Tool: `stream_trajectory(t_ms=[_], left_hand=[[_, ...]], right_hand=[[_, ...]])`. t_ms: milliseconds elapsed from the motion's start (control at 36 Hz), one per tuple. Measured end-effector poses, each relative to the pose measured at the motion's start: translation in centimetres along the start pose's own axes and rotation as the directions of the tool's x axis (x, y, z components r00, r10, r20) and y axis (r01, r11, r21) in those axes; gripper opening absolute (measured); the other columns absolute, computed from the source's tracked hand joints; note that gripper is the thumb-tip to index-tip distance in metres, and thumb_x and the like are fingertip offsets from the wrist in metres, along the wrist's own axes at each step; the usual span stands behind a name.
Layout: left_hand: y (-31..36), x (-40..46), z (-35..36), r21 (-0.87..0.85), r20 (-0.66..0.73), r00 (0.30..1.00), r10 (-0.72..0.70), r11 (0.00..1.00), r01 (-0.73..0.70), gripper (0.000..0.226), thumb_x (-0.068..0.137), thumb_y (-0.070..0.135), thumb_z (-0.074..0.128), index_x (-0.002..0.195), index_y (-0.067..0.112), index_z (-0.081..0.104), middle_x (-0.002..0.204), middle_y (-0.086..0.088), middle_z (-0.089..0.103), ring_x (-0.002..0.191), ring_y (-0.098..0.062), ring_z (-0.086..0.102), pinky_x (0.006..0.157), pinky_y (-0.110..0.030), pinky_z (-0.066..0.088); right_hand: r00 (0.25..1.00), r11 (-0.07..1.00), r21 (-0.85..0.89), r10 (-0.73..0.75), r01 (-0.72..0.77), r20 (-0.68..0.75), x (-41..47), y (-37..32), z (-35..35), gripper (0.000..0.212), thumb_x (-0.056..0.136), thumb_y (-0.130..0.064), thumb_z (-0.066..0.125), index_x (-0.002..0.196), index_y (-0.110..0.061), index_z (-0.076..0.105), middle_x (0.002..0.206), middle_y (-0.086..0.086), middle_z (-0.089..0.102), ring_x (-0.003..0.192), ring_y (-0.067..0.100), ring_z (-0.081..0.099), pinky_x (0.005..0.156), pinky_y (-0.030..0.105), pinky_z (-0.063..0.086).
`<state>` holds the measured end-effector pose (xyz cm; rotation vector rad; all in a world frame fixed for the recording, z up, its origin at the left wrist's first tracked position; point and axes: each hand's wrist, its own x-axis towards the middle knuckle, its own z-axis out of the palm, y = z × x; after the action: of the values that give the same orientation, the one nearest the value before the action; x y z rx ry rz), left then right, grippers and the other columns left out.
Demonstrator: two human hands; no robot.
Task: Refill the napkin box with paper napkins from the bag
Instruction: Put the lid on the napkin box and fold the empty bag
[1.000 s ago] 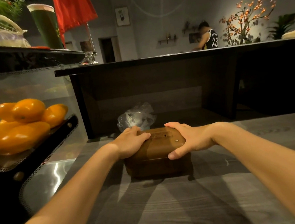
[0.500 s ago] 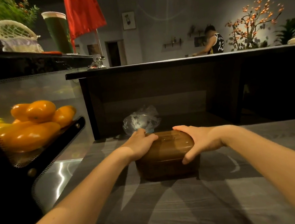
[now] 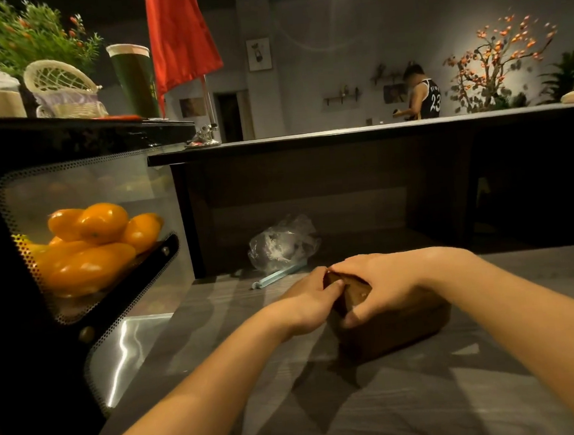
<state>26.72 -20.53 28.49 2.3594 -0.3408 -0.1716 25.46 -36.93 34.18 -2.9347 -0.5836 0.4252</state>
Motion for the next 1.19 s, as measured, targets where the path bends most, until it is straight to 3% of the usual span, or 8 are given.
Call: stream_trajectory(t_ms=[111, 194, 333, 472, 639, 778, 1028, 1194], left_hand=[[-0.6, -0.8, -0.8, -0.014, 0.066, 0.998, 0.01, 1.0, -0.009, 0.034, 0.104, 0.033, 0.045, 0.138, 0.03, 0.051, 0.131, 0.002, 0.059, 0.12, -0.018, 0.055, 0.11, -0.046, 0.042], [-0.9, -1.3, -1.3, 0.024, 0.083, 0.995, 0.046, 0.999, -0.049, 0.037, 0.106, 0.025, 0.044, 0.142, 0.029, 0.049, 0.141, 0.004, 0.056, 0.129, -0.015, 0.051, 0.112, -0.036, 0.039], [-2.2, -1.7, -1.8, 0.102, 0.049, 0.998, 0.033, 0.994, -0.038, 0.046, 0.106, 0.023, 0.046, 0.152, 0.025, 0.039, 0.154, 0.005, 0.045, 0.139, -0.013, 0.045, 0.116, -0.033, 0.037], [-3.9, -1.9, -2.4, 0.244, -0.023, 1.0, -0.022, 0.969, 0.027, 0.048, 0.105, 0.025, 0.047, 0.152, 0.023, 0.039, 0.156, 0.001, 0.043, 0.141, -0.019, 0.044, 0.114, -0.033, 0.036], [-6.6, -2.0, -3.7, 0.32, -0.042, 0.997, -0.061, 0.945, 0.072, 0.045, 0.103, 0.023, 0.046, 0.148, 0.02, 0.044, 0.154, -0.004, 0.043, 0.141, -0.024, 0.042, 0.113, -0.036, 0.035], [-8.6, -1.2, -4.0, 0.28, -0.094, 0.993, -0.075, 0.955, 0.099, 0.027, 0.101, 0.023, 0.042, 0.121, 0.018, 0.06, 0.135, -0.005, 0.055, 0.122, -0.024, 0.053, 0.106, -0.039, 0.043], [-10.7, 2.5, -4.7, 0.37, -0.125, 0.988, -0.092, 0.92, 0.133, 0.045, 0.106, 0.024, 0.037, 0.151, 0.018, 0.039, 0.165, -0.014, 0.016, 0.154, -0.03, 0.013, 0.123, -0.042, 0.016], [-12.4, 5.6, -5.1, 0.398, -0.102, 0.992, -0.07, 0.911, 0.105, 0.039, 0.102, 0.028, 0.039, 0.136, 0.021, 0.056, 0.146, -0.01, 0.042, 0.135, -0.029, 0.042, 0.114, -0.047, 0.035]], right_hand=[[0.991, 0.998, -0.007, 0.068, -0.068, 0.113, 0.1, -0.7, -0.8, 0.089, 0.086, -0.042, 0.077, 0.155, -0.036, 0.021, 0.148, 0.0, 0.044, 0.126, 0.023, 0.052, 0.103, 0.038, 0.05], [0.98, 0.99, -0.064, 0.13, -0.122, 0.148, 0.4, -1.3, -1.2, 0.084, 0.083, -0.034, 0.077, 0.149, -0.037, 0.024, 0.134, 0.002, 0.051, 0.113, 0.024, 0.057, 0.089, 0.036, 0.055], [0.982, 0.963, -0.205, 0.186, -0.174, 0.041, 1.1, -2.7, -1.2, 0.076, 0.081, -0.047, 0.075, 0.144, -0.03, 0.035, 0.12, 0.0, 0.054, 0.107, 0.022, 0.056, 0.097, 0.043, 0.052], [0.973, 0.877, -0.44, 0.115, -0.195, -0.202, 1.7, -5.7, -0.2, 0.046, 0.097, -0.044, 0.055, 0.135, -0.018, 0.055, 0.133, 0.008, 0.056, 0.123, 0.03, 0.053, 0.109, 0.053, 0.036], [0.995, 0.974, -0.212, 0.069, -0.084, -0.074, 5.4, -8.7, 3.1, 0.042, 0.101, -0.03, 0.053, 0.141, -0.016, 0.053, 0.134, 0.01, 0.06, 0.117, 0.027, 0.06, 0.101, 0.04, 0.052], [0.995, 0.999, 0.013, 0.03, -0.029, -0.095, 8.4, -7.6, 6.4, 0.053, 0.1, -0.024, 0.047, 0.152, -0.022, 0.04, 0.163, 0.008, 0.023, 0.148, 0.033, 0.03, 0.119, 0.046, 0.031], [0.972, 0.984, 0.133, 0.145, -0.121, -0.187, 12.8, -7.5, 7.1, 0.048, 0.101, -0.024, 0.046, 0.149, -0.019, 0.039, 0.169, 0.008, -0.015, 0.154, 0.036, 0.004, 0.122, 0.053, 0.022], [0.952, 0.97, 0.171, 0.21, -0.174, -0.223, 15.8, -6.7, 6.4, 0.057, 0.101, -0.018, 0.046, 0.156, -0.023, 0.031, 0.168, 0.003, -0.018, 0.155, 0.036, -0.003, 0.123, 0.049, 0.019]])
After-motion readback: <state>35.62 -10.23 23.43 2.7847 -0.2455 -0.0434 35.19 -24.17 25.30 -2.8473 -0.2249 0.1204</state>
